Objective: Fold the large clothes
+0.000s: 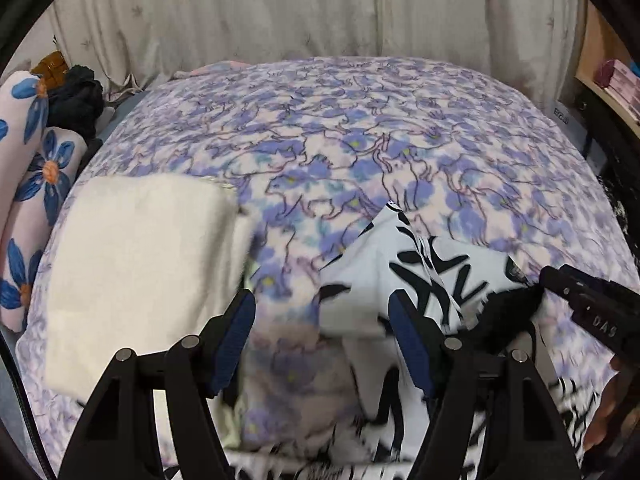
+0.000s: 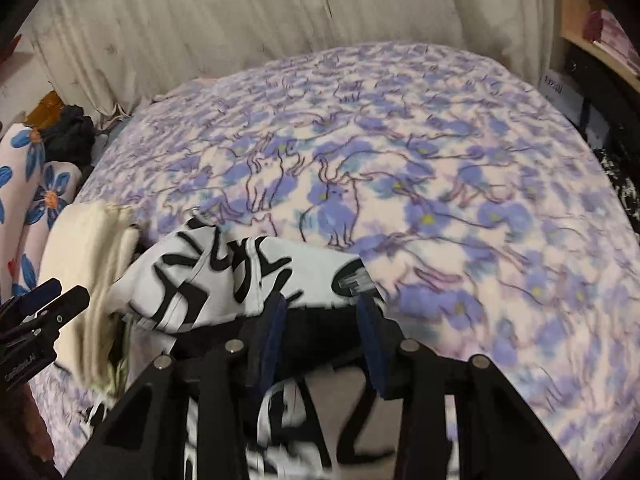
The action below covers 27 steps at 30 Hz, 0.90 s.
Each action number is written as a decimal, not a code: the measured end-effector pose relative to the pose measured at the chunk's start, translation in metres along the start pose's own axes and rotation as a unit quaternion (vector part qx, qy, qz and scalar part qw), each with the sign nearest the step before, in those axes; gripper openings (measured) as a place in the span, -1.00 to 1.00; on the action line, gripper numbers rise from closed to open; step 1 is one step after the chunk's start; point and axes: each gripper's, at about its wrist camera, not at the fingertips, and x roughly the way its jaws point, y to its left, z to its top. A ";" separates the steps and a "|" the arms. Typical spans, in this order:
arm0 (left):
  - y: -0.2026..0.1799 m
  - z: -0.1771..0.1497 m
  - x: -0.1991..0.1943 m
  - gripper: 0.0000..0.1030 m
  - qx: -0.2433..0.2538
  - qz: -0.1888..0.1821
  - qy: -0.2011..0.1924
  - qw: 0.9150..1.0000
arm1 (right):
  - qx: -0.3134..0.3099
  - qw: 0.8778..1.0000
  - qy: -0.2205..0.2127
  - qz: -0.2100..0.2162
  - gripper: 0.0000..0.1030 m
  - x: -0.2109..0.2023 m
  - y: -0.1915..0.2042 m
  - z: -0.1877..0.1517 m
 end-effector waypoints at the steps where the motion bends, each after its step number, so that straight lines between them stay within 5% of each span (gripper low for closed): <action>1: -0.003 0.002 0.012 0.31 0.000 0.004 0.009 1.000 | 0.002 1.000 0.001 -0.005 -0.29 0.012 0.000 0.003; 8: -0.014 -0.022 0.060 0.31 0.017 0.009 0.052 0.998 | -0.009 0.999 0.043 0.006 -0.29 0.051 -0.012 -0.011; 16: -0.001 -0.077 0.092 0.31 0.025 0.004 0.098 0.995 | -0.047 0.995 0.090 0.000 -0.29 0.060 -0.037 -0.077; 20: 0.011 -0.079 0.098 0.32 -0.008 -0.024 0.112 0.993 | -0.024 0.996 0.090 0.016 -0.29 0.047 -0.046 -0.072; 24: 0.024 -0.067 0.085 0.32 -0.014 -0.064 0.101 0.993 | 0.014 0.995 0.056 0.078 -0.27 0.024 -0.063 -0.051; 27: 0.034 -0.056 0.076 0.33 -0.022 -0.102 0.078 0.991 | 0.035 0.993 0.035 0.104 0.07 0.018 -0.073 -0.034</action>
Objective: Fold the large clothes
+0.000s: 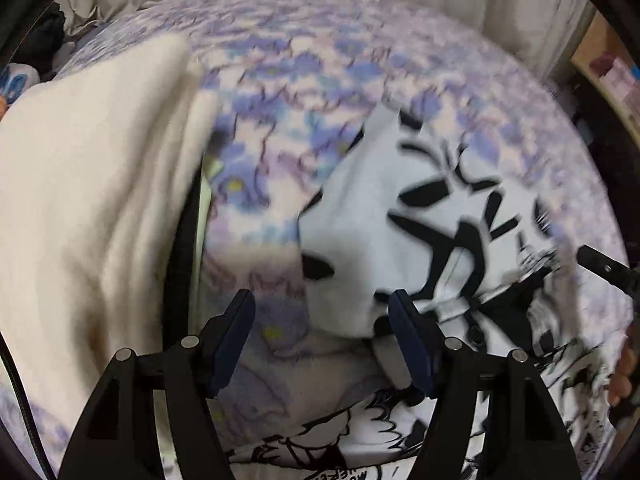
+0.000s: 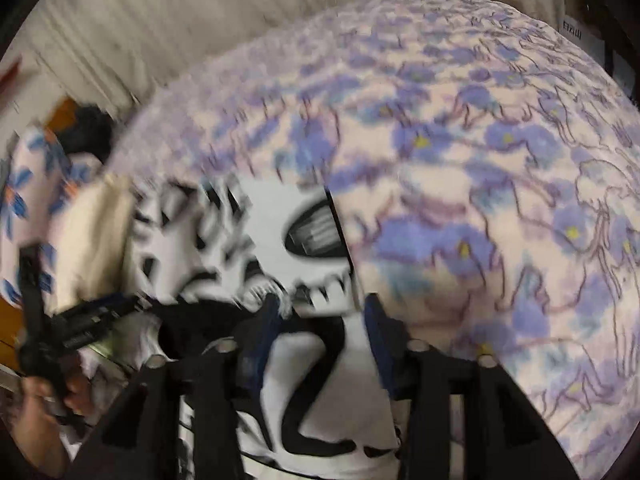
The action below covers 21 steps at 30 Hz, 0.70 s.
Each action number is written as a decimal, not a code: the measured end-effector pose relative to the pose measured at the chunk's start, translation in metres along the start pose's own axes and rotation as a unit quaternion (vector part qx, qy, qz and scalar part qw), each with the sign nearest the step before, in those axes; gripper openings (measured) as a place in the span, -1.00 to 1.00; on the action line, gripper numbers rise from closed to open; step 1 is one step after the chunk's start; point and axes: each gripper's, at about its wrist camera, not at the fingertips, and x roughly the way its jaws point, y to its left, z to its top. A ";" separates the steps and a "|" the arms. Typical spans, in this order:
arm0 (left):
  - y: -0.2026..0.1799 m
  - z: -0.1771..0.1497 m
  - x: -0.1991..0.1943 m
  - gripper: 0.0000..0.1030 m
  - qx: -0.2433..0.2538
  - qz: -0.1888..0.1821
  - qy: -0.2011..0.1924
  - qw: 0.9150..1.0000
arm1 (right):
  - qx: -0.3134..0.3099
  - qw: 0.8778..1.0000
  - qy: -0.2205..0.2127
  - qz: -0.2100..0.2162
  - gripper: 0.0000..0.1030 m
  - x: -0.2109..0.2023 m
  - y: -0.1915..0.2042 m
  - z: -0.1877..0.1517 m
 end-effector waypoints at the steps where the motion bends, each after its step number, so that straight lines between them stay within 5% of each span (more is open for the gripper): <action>1: 0.000 0.004 -0.001 0.33 0.000 -0.003 -0.005 1.000 | 0.006 1.000 -0.002 -0.005 0.15 0.003 -0.002 0.007; 6: 0.000 0.026 0.018 0.33 -0.007 -0.019 0.004 1.000 | 0.046 0.999 0.027 0.004 0.15 0.045 -0.012 0.031; 13: -0.018 0.039 0.054 0.32 0.022 -0.023 0.017 0.999 | 0.024 0.999 0.040 -0.001 0.14 0.089 0.001 0.032; 15: -0.022 0.038 0.056 -0.25 0.027 -0.033 0.019 0.999 | 0.005 0.999 0.044 -0.004 -0.28 0.089 0.008 0.031; 16: -0.026 0.036 0.055 -0.82 0.031 -0.019 0.016 0.999 | -0.003 0.999 0.047 -0.003 -0.67 0.089 0.011 0.030; 21: -0.045 0.021 0.025 -0.92 0.076 0.046 -0.029 0.996 | -0.062 0.998 0.002 -0.022 -0.91 0.051 0.032 0.018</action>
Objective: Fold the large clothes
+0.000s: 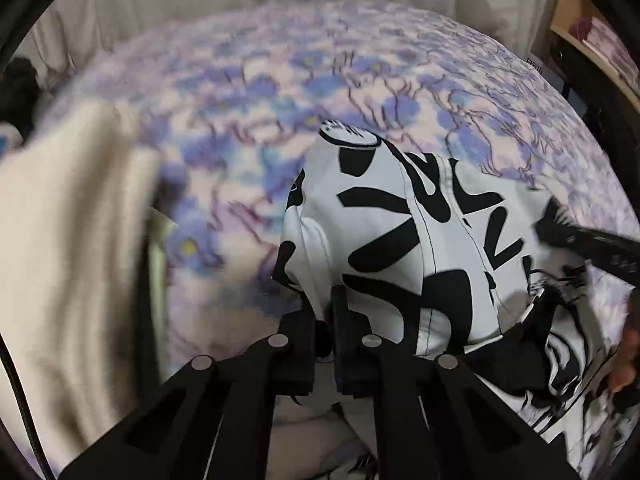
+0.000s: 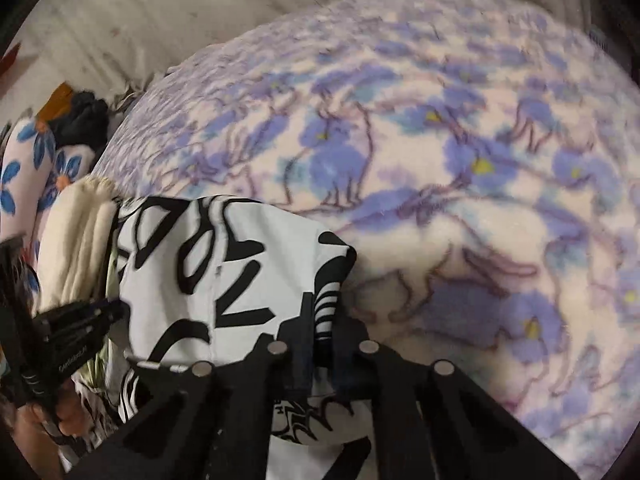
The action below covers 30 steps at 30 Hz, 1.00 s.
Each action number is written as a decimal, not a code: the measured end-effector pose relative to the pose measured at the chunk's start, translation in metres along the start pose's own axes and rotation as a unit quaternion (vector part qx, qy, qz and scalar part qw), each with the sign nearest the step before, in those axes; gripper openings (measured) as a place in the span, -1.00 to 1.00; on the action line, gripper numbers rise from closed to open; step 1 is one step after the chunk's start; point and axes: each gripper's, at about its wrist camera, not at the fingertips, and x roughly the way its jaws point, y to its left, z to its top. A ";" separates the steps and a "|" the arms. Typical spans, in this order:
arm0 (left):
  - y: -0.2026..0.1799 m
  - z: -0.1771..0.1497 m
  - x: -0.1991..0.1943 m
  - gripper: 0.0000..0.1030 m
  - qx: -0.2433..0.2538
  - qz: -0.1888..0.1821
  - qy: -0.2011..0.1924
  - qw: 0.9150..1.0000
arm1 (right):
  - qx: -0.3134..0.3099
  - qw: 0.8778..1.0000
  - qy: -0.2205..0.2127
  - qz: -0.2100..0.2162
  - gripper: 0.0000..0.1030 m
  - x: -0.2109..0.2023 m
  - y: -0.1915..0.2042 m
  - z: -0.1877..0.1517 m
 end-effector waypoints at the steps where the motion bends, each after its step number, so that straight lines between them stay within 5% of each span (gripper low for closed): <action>1: 0.001 -0.003 -0.008 -0.92 -0.001 0.006 -0.008 1.000 | -0.013 1.000 -0.017 -0.002 -0.91 -0.015 0.005 -0.005; 10: 0.017 -0.082 -0.107 -0.93 -0.016 0.008 -0.086 0.996 | -0.089 0.987 -0.135 0.016 -0.91 -0.133 0.035 -0.087; 16: 0.020 -0.160 -0.164 -0.90 -0.024 -0.020 -0.146 0.989 | -0.173 0.961 -0.214 -0.008 -0.91 -0.207 0.069 -0.186; 22: 0.030 -0.242 -0.181 -0.63 -0.068 -0.046 -0.123 0.989 | -0.193 0.960 -0.188 -0.077 -0.74 -0.215 0.073 -0.267; 30: 0.041 -0.308 -0.194 -0.53 -0.111 -0.098 -0.053 0.988 | -0.074 0.989 -0.125 -0.033 -0.73 -0.225 0.047 -0.319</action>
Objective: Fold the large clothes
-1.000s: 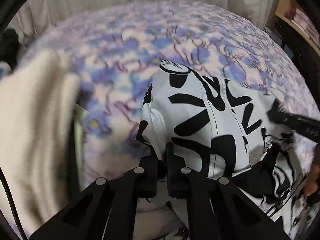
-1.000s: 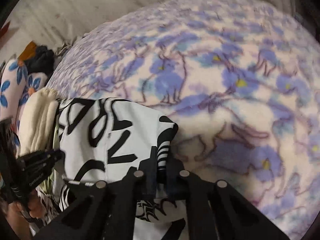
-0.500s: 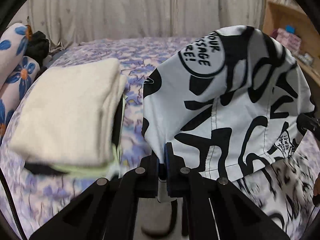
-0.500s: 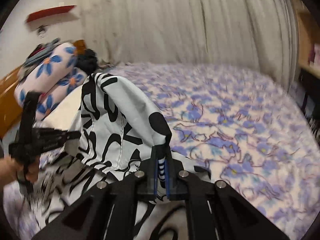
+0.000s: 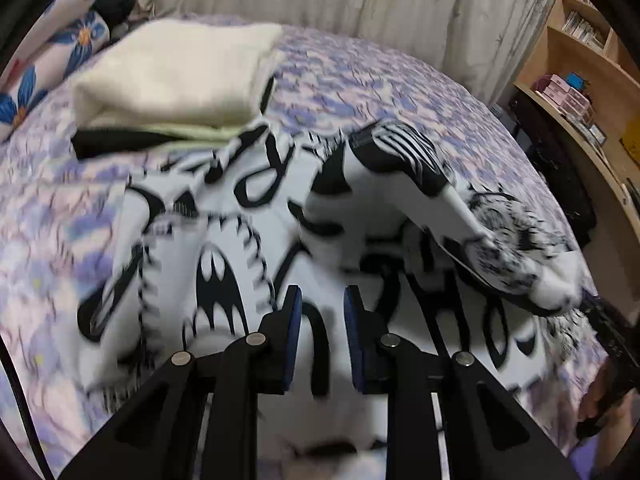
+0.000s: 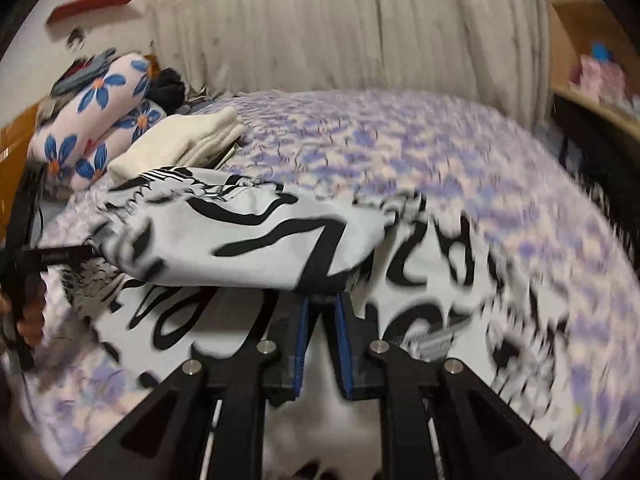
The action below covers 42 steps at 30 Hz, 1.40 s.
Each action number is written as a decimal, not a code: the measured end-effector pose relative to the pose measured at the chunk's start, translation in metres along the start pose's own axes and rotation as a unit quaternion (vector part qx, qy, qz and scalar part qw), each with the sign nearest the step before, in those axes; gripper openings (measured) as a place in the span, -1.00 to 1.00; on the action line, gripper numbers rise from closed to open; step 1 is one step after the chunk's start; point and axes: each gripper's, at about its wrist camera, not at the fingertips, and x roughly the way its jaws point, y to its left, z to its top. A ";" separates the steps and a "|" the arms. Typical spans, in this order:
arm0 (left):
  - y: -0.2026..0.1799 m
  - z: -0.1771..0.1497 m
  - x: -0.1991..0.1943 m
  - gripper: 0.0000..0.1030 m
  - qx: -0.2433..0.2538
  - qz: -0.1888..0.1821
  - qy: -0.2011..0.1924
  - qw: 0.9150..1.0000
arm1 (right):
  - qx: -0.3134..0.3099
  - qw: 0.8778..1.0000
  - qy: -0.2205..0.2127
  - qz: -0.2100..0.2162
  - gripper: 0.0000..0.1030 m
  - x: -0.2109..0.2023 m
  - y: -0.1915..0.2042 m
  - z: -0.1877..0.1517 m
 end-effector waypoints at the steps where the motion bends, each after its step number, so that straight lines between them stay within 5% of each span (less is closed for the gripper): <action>1: -0.001 -0.003 -0.002 -0.33 -0.001 -0.008 0.010 1.000 | 0.017 1.000 0.011 0.009 -0.65 -0.001 -0.002 -0.001; 2: -0.004 -0.005 -0.003 -0.03 -0.006 -0.018 0.022 1.000 | 0.033 0.999 0.020 0.022 -0.45 -0.003 -0.003 -0.002; 4: -0.008 -0.004 -0.010 0.26 -0.019 -0.049 0.030 0.998 | 0.077 0.995 0.024 0.059 -0.12 -0.009 -0.006 -0.002; 8: -0.014 0.016 -0.021 0.64 -0.047 -0.130 0.031 0.990 | 0.178 0.975 0.027 0.133 0.31 -0.013 -0.015 0.004; 11: -0.015 0.029 -0.007 0.70 -0.068 -0.171 0.055 0.981 | 0.254 0.950 0.055 0.171 0.40 0.004 -0.025 0.008; 15: -0.004 0.047 0.027 0.70 -0.095 -0.155 0.079 0.980 | 0.312 0.928 0.105 0.178 0.40 0.037 -0.028 0.007; 19: 0.010 0.067 0.066 0.67 -0.136 -0.160 0.104 0.972 | 0.313 0.924 0.103 0.195 0.39 0.057 -0.019 0.009; 21: 0.014 0.076 0.081 0.37 -0.158 -0.173 0.114 0.965 | 0.304 0.928 0.103 0.190 0.11 0.064 -0.014 0.013; 23: 0.010 0.084 0.093 -0.58 -0.174 -0.178 0.124 0.961 | 0.274 0.935 0.111 0.194 -0.82 0.074 -0.005 0.024; 24: 0.006 0.086 0.094 -0.81 -0.173 -0.175 0.123 0.962 | 0.263 0.940 0.107 0.190 -0.95 0.073 -0.003 0.030; 28: -0.024 0.090 0.055 -0.93 -0.106 -0.140 0.018 0.984 | 0.207 0.957 0.043 0.196 -0.96 0.041 0.000 0.053; 31: -0.041 0.069 0.015 -0.94 -0.052 -0.144 -0.055 0.987 | 0.186 0.963 0.017 0.192 -0.97 0.017 -0.013 0.053; 38: -0.057 -0.031 0.042 -0.94 -0.010 -0.090 0.032 0.995 | 0.182 0.969 0.121 0.119 -0.97 0.035 -0.043 -0.016; 42: -0.054 -0.051 0.044 -0.93 -0.022 -0.083 0.029 0.996 | 0.169 0.973 0.134 0.084 -0.96 0.044 -0.032 -0.041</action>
